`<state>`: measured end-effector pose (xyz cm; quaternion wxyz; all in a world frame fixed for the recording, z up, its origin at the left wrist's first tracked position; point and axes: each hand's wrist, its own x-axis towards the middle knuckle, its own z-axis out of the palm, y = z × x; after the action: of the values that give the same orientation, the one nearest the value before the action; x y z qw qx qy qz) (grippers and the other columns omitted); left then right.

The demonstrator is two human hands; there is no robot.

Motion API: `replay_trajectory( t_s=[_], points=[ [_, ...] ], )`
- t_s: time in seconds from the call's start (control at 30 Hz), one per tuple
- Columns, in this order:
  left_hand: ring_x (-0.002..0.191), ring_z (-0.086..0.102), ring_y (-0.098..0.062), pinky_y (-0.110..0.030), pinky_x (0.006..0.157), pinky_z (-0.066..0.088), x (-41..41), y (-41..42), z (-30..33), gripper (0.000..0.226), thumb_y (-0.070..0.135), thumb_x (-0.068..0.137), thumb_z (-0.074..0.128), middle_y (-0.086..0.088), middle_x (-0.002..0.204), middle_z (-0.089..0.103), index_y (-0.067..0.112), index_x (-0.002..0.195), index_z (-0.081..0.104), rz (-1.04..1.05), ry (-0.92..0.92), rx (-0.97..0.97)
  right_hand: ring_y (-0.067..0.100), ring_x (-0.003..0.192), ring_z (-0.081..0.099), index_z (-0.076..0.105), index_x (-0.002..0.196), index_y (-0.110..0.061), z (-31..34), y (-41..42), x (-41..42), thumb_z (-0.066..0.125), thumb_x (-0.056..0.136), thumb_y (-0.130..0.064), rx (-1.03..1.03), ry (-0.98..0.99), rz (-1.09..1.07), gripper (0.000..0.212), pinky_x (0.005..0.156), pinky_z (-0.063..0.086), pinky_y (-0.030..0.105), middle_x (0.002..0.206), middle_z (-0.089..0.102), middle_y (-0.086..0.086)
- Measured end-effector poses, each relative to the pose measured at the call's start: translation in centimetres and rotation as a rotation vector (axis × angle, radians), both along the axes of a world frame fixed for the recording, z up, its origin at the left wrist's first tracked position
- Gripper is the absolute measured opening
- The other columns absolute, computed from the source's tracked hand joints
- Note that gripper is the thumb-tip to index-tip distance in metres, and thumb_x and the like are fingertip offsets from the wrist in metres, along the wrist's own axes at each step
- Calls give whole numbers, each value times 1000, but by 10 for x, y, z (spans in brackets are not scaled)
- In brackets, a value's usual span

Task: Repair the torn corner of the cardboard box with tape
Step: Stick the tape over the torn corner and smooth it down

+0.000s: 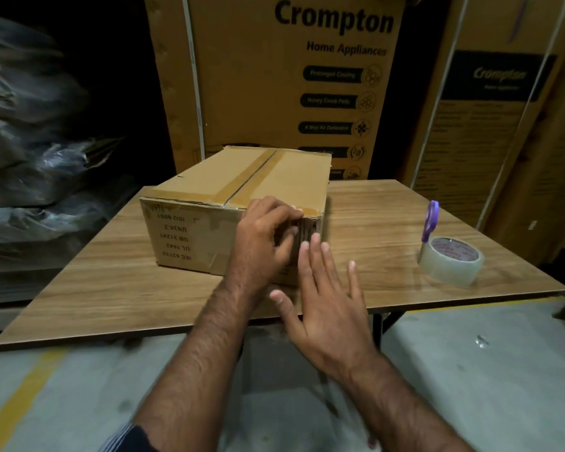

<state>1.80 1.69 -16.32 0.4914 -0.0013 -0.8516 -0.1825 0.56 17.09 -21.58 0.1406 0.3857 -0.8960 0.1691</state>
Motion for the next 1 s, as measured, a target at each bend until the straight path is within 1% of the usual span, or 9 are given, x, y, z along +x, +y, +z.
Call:
replay_trajectory(
  t_s=[0.17,0.3,0.37,0.47,0.6,0.63,0.77,0.9,1.0],
  points=[
    [100,61,-22,-43,85,57,-2,-1,-2,25,5,82,76,-7,104,70,8,107,76,3,-3,1,14,156,-25,-18,161,-15,-21,-10,-14,1,96,-77,68,-13,-23,91,126,-9,55,165,-37,-2],
    [98,61,-22,-41,81,55,-4,-6,-5,25,17,83,77,-6,103,70,8,106,75,-35,16,-9,14,157,-21,21,162,-9,-41,8,3,2,96,-79,59,-48,33,99,125,-9,54,169,-24,-4],
    [98,61,-22,-39,82,54,-3,-8,-6,30,26,83,78,-5,103,69,9,107,75,-49,12,-21,6,156,-20,39,155,-16,-40,13,4,3,98,-76,-72,-103,88,90,127,-8,50,172,-14,-9],
    [100,60,-21,-39,83,55,-4,-6,-6,29,27,83,81,-4,104,69,10,107,75,-35,-5,-9,-6,155,-1,19,163,-29,-20,6,0,13,95,-75,-504,-369,115,83,130,11,41,171,8,-16],
    [97,61,-20,-35,81,55,-6,-5,-4,25,17,82,83,-3,101,69,11,105,76,-4,20,-3,-25,142,-12,-7,164,-30,12,-21,-20,15,92,-74,-743,-451,129,87,118,1,7,171,-14,-16],
    [96,62,-19,-33,81,55,-6,-6,-4,24,16,82,83,-3,100,70,10,105,77,-7,26,-7,-22,144,-13,-10,163,-29,17,-28,-25,15,95,-72,-754,-475,136,85,120,2,8,170,-17,-16],
    [94,64,-22,-32,79,54,-8,-9,-3,23,16,81,83,-6,98,72,7,102,79,-4,36,-12,5,155,-2,-21,160,-30,4,-47,-25,13,96,-72,-683,-488,112,84,129,17,41,169,-20,-15],
    [94,65,-23,-33,80,55,-9,-8,-2,23,14,80,84,-6,98,73,7,102,79,-2,19,-10,23,160,2,-22,160,-26,-16,-45,-25,-2,87,-80,-538,-503,20,93,130,1,41,173,-13,-6],
    [94,64,-21,-33,80,55,-7,-6,0,23,15,80,84,-6,98,73,8,101,78,7,16,-3,22,160,8,-19,161,-17,-21,-37,-26,-10,86,-80,-369,-493,-20,98,128,-9,41,174,3,2]
  ],
)
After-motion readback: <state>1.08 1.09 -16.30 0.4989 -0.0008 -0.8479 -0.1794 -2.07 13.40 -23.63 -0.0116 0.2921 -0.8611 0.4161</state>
